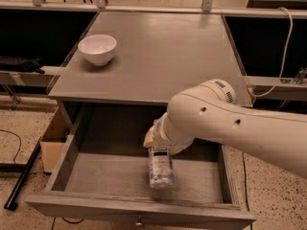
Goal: Place blue plastic bottle into top drawer
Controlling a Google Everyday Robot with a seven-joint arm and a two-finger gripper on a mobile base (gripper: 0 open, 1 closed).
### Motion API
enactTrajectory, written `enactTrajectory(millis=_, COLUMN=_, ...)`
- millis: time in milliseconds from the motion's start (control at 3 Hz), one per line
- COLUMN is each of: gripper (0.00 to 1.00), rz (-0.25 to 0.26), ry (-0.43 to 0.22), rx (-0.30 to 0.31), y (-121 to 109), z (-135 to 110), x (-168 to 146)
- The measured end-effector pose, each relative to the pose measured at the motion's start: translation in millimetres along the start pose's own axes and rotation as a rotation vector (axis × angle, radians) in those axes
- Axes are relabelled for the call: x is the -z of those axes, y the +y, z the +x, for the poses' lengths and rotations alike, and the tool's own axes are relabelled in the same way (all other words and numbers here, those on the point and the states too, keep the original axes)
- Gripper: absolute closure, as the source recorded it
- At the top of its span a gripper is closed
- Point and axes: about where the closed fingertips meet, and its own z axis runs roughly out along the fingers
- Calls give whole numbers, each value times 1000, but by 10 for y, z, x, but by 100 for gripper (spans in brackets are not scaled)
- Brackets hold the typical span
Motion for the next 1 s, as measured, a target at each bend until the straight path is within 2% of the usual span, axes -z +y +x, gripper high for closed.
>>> enactTrajectory(millis=1000, gripper=100, rz=-12, ry=-15, rx=-35, y=137, z=100, x=-231)
